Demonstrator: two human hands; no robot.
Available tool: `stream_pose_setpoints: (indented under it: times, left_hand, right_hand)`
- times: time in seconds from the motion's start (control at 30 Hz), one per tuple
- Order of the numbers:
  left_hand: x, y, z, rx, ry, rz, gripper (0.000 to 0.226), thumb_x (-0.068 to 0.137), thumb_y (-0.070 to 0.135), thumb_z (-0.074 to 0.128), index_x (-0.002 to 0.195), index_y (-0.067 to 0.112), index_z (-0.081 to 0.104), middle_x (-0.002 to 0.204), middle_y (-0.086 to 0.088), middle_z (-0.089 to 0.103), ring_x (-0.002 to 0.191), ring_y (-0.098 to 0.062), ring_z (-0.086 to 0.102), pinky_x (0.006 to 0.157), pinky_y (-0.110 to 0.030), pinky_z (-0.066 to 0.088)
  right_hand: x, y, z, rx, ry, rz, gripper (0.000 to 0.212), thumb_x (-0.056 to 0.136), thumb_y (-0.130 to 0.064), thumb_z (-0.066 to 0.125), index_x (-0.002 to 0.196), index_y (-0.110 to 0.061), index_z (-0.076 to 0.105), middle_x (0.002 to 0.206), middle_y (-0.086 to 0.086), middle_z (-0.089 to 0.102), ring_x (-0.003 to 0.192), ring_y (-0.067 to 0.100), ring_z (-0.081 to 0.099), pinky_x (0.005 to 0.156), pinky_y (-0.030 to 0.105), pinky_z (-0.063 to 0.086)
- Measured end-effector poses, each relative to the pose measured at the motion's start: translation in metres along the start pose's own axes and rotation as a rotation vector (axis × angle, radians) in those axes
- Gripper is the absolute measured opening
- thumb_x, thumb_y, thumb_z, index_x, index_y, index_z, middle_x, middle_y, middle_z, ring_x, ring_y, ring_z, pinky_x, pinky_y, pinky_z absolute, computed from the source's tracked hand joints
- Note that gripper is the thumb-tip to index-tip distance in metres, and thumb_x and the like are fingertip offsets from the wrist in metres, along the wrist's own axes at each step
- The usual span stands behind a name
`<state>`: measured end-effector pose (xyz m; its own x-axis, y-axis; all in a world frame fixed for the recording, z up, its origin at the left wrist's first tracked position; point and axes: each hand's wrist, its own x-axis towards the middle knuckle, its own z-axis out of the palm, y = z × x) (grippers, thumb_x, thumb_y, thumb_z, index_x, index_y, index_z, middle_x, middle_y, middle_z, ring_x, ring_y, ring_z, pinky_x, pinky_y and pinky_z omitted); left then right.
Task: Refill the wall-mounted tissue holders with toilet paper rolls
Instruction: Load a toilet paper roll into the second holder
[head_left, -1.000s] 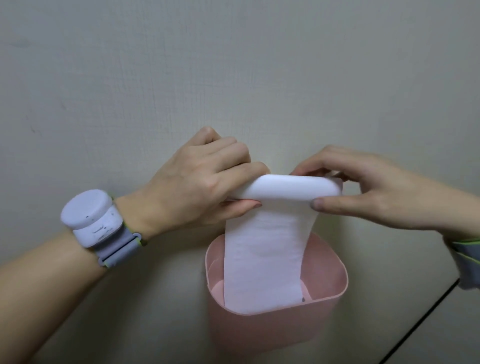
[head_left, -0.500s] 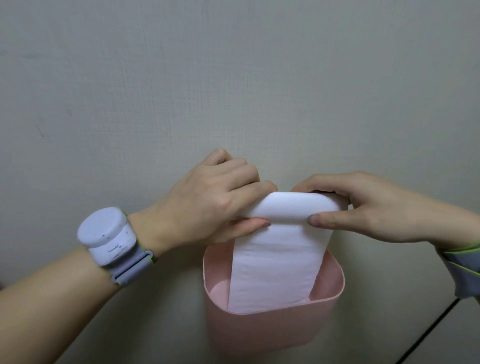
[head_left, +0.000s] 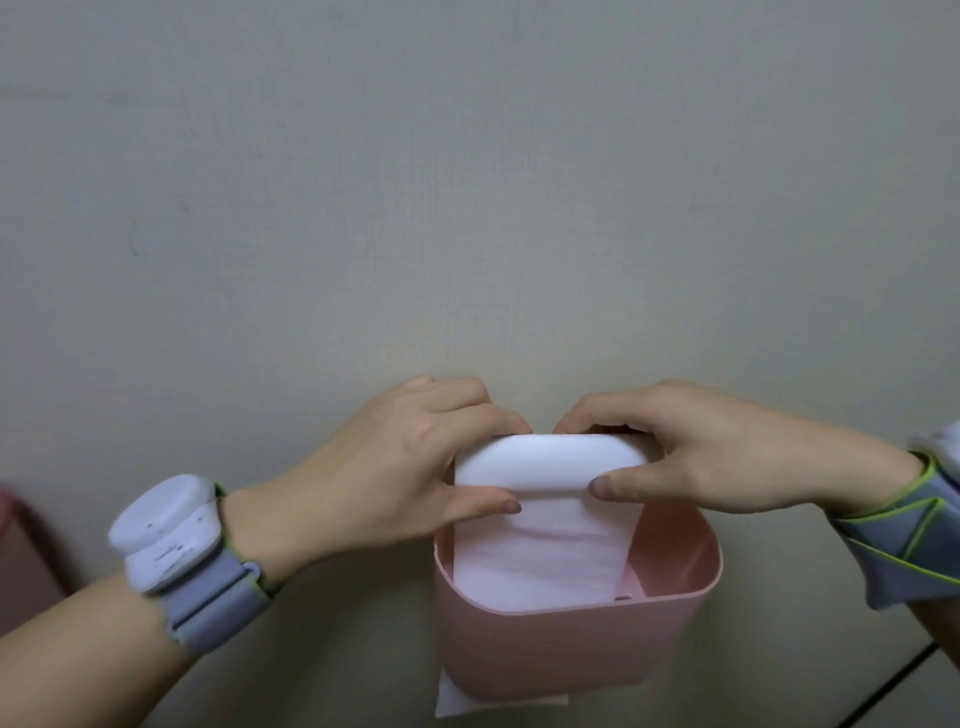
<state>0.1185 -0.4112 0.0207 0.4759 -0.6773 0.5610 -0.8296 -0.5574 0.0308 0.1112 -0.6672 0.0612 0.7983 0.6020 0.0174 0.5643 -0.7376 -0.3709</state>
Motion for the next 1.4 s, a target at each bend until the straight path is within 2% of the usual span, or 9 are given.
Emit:
stream_pose_setpoints:
  times: [0.33, 0.5, 0.67, 0.77, 0.93, 1.07, 1.17, 1.3, 1.4]
  left_hand:
    - [-0.004, 0.006, 0.017, -0.178, -0.109, -0.098, 0.039, 0.082, 0.048, 0.074, 0.115, 0.028, 0.069, 0.093, 0.014, 0.062, 0.085, -0.002, 0.052, 0.079, -0.007, 0.034]
    - [-0.013, 0.001, 0.015, -0.234, -0.061, -0.096, 0.035, 0.094, 0.047, 0.053, 0.109, 0.021, 0.070, 0.092, 0.009, 0.065, 0.084, -0.007, 0.059, 0.077, -0.020, 0.046]
    - [-0.030, -0.008, 0.021, -0.331, 0.045, -0.038, 0.034, 0.098, 0.029, 0.053, 0.075, 0.007, 0.066, 0.075, -0.004, 0.063, 0.072, -0.024, 0.061, 0.065, -0.040, 0.049]
    - [-0.038, -0.014, 0.025, -0.413, 0.048, -0.015, 0.035, 0.097, 0.022, 0.054, 0.068, 0.003, 0.063, 0.072, -0.005, 0.061, 0.075, -0.028, 0.061, 0.067, -0.041, 0.049]
    - [-0.043, -0.018, 0.030, -0.498, 0.056, -0.026, 0.027, 0.095, 0.017, 0.057, 0.073, 0.004, 0.064, 0.079, -0.001, 0.061, 0.084, -0.026, 0.061, 0.072, -0.041, 0.049]
    - [-0.044, -0.019, 0.035, -0.529, 0.097, -0.024, 0.027, 0.095, 0.017, 0.058, 0.073, 0.004, 0.064, 0.079, -0.001, 0.061, 0.085, -0.026, 0.062, 0.073, -0.041, 0.050]
    - [-0.045, -0.021, 0.037, -0.520, 0.117, -0.011, 0.029, 0.096, 0.020, 0.058, 0.072, 0.004, 0.065, 0.079, 0.000, 0.061, 0.086, -0.024, 0.063, 0.074, -0.040, 0.051]
    - [-0.046, -0.021, 0.038, -0.534, 0.135, -0.017, 0.030, 0.097, 0.022, 0.057, 0.074, 0.006, 0.064, 0.081, 0.001, 0.062, 0.089, -0.023, 0.063, 0.076, -0.039, 0.051]
    - [-0.048, -0.019, 0.039, -0.527, 0.156, -0.047, 0.028, 0.096, 0.021, 0.057, 0.074, 0.006, 0.064, 0.083, 0.000, 0.064, 0.092, -0.020, 0.064, 0.079, -0.033, 0.051]
  right_hand:
    - [-0.007, 0.012, 0.013, 0.006, -0.091, 0.036, 0.026, 0.086, -0.035, 0.070, 0.110, -0.039, 0.060, 0.102, -0.019, 0.069, 0.092, 0.005, 0.064, 0.080, 0.033, 0.052]
    - [0.005, 0.013, 0.023, -0.020, -0.142, 0.040, 0.024, 0.086, -0.034, 0.070, 0.108, -0.036, 0.060, 0.096, -0.019, 0.067, 0.085, 0.000, 0.061, 0.071, 0.018, 0.048]
    - [0.011, 0.011, 0.030, -0.065, -0.211, 0.055, 0.022, 0.088, -0.035, 0.068, 0.107, -0.037, 0.058, 0.089, -0.023, 0.063, 0.079, -0.006, 0.057, 0.063, 0.010, 0.041]
    - [0.016, 0.008, 0.034, -0.093, -0.286, 0.070, 0.022, 0.089, -0.038, 0.066, 0.109, -0.037, 0.055, 0.090, -0.021, 0.062, 0.079, -0.006, 0.055, 0.064, 0.011, 0.041]
    - [0.021, 0.004, 0.044, -0.231, -0.422, 0.092, 0.023, 0.092, -0.043, 0.060, 0.111, -0.038, 0.049, 0.088, -0.018, 0.055, 0.075, -0.004, 0.050, 0.066, 0.014, 0.039]
    - [0.026, 0.000, 0.050, -0.317, -0.482, 0.092, 0.025, 0.089, -0.038, 0.064, 0.111, -0.033, 0.053, 0.101, -0.011, 0.062, 0.088, 0.011, 0.055, 0.074, 0.028, 0.043]
    - [0.031, 0.000, 0.060, -0.350, -0.521, 0.071, 0.023, 0.086, -0.031, 0.067, 0.105, -0.029, 0.054, 0.097, -0.007, 0.061, 0.084, 0.015, 0.053, 0.069, 0.028, 0.039]
    - [0.030, 0.003, 0.068, -0.416, -0.505, 0.042, 0.018, 0.087, -0.031, 0.063, 0.102, -0.025, 0.056, 0.103, -0.001, 0.064, 0.081, 0.016, 0.047, 0.069, 0.027, 0.035]
    - [0.028, 0.005, 0.067, -0.504, -0.425, 0.019, 0.024, 0.085, -0.034, 0.064, 0.106, -0.022, 0.061, 0.109, 0.000, 0.066, 0.092, 0.022, 0.056, 0.073, 0.029, 0.040]
